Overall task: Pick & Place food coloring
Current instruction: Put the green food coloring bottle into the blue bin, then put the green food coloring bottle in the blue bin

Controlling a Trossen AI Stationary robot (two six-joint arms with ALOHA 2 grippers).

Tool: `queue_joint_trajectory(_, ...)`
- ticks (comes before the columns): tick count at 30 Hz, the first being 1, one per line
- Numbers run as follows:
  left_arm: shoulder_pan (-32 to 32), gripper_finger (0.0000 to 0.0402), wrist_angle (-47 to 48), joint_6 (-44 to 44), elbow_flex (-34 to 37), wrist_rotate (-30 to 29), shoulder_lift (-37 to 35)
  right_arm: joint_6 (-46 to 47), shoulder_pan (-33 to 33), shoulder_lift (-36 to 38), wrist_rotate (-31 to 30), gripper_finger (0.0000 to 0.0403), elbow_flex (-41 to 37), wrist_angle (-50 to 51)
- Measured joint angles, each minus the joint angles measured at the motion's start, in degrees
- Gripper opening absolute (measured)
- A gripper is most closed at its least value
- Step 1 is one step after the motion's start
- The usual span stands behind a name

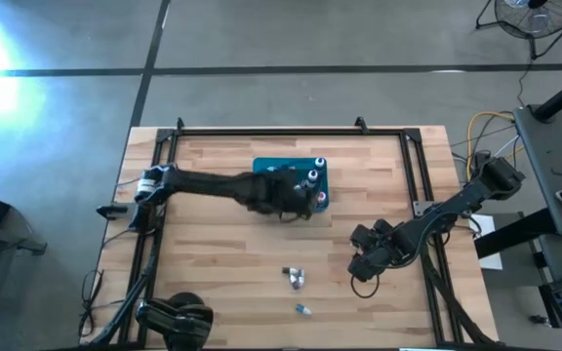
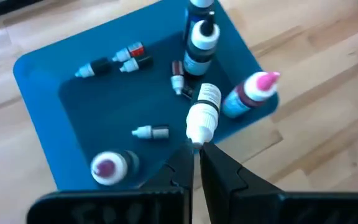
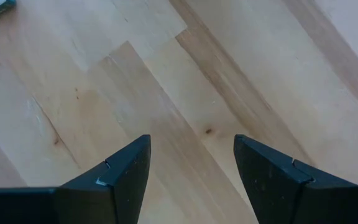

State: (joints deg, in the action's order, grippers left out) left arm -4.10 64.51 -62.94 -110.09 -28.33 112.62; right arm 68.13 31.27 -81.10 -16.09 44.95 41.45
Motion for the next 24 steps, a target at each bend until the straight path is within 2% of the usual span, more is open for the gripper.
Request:
queue_joint_trajectory(4,3.2,0.0000,3.6,3.3,0.3,5.5,0.0,1.2,0.6,0.0,0.8,0.0224,0.0,0.0)
queue_joint_trajectory(8,3.7,0.0013,6.5,6.1,0.7,4.1,0.0,1.7,0.8,0.0,2.7,0.0224,0.0,0.0)
queue_joint_trajectory(15,2.7,0.0095,6.5,7.3,0.7,2.0,-0.1,0.8,0.7,0.0,2.7,0.0224,0.0,-0.2)
queue_joint_trajectory(19,-0.3,0.0130,6.2,7.0,0.7,2.2,-0.2,0.0,0.7,0.0,2.7,0.0224,0.0,-0.5)
queue_joint_trajectory(24,-8.5,0.0137,3.2,9.3,0.2,2.4,-0.4,-1.4,0.5,0.0,2.7,0.0224,0.0,-4.1)
